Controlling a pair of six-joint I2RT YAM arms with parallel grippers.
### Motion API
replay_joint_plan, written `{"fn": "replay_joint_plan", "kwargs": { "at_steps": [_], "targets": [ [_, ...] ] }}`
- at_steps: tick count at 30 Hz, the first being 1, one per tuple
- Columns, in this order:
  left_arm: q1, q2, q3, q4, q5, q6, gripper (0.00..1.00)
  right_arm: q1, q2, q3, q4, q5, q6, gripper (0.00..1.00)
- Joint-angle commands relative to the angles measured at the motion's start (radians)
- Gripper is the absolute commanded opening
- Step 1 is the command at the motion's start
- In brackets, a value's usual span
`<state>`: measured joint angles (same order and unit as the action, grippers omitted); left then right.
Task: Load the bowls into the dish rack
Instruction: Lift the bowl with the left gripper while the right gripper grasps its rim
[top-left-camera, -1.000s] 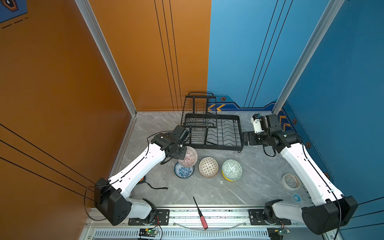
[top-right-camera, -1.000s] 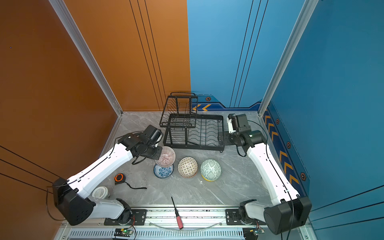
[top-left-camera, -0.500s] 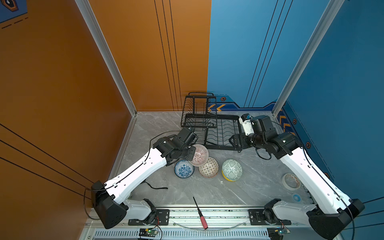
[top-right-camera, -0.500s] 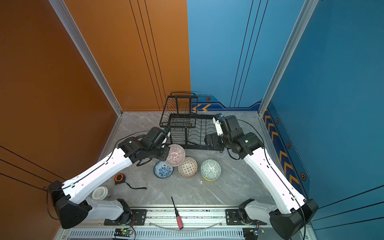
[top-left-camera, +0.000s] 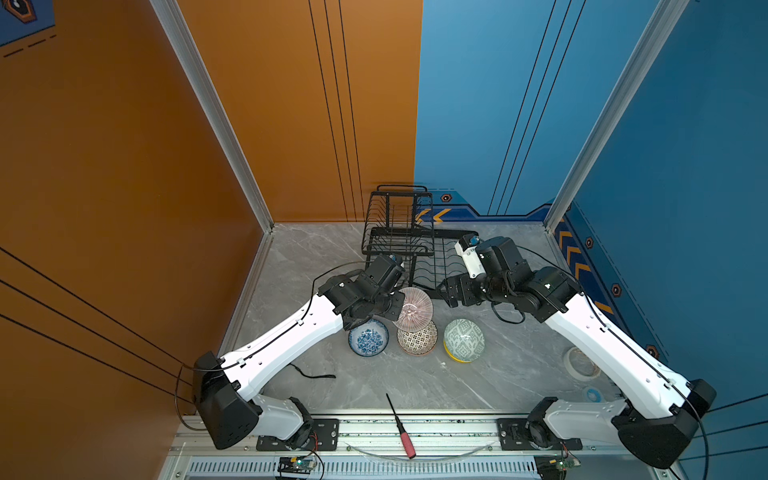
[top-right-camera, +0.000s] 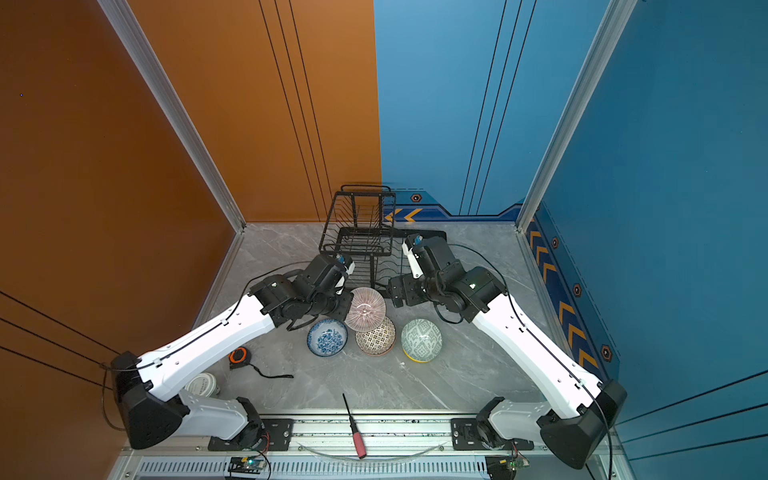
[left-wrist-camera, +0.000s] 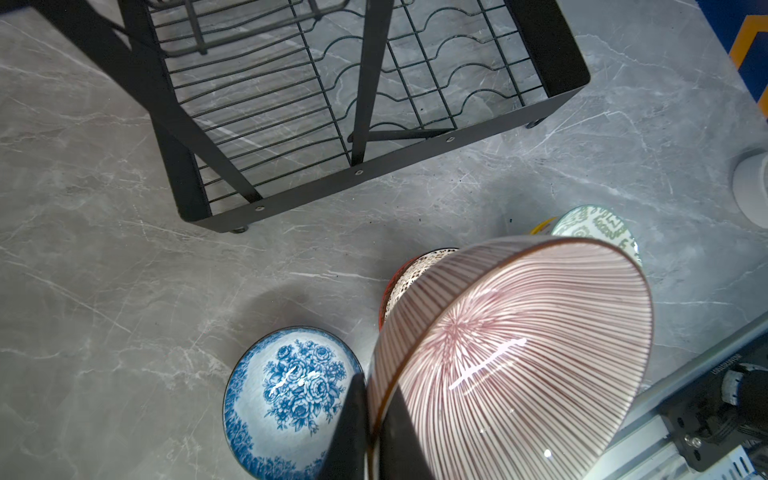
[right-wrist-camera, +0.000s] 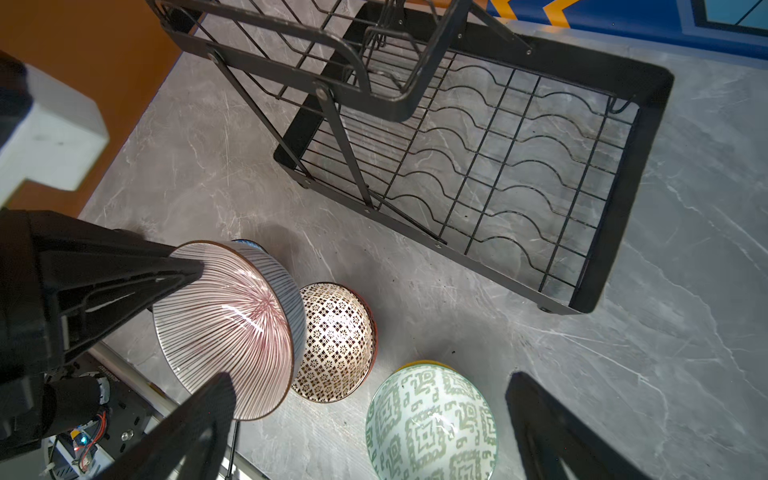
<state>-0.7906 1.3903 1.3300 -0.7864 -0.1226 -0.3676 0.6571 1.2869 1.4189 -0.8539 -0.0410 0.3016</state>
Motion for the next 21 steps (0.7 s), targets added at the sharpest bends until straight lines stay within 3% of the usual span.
{"fn": "replay_joint_plan", "kwargs": {
  "at_steps": [1,4,21],
  "targets": [
    [-0.010,0.008,0.012,0.092,0.052,-0.025,0.00,0.006,0.008,0.011,0.060,-0.044,0.051,1.00],
    [-0.010,0.026,0.021,0.095,0.053,-0.023,0.00,0.010,0.018,-0.002,0.094,-0.061,0.074,1.00],
    [-0.004,0.031,0.036,0.141,0.039,-0.021,0.00,0.038,0.097,-0.083,0.110,0.006,0.140,0.71]
  ]
}}
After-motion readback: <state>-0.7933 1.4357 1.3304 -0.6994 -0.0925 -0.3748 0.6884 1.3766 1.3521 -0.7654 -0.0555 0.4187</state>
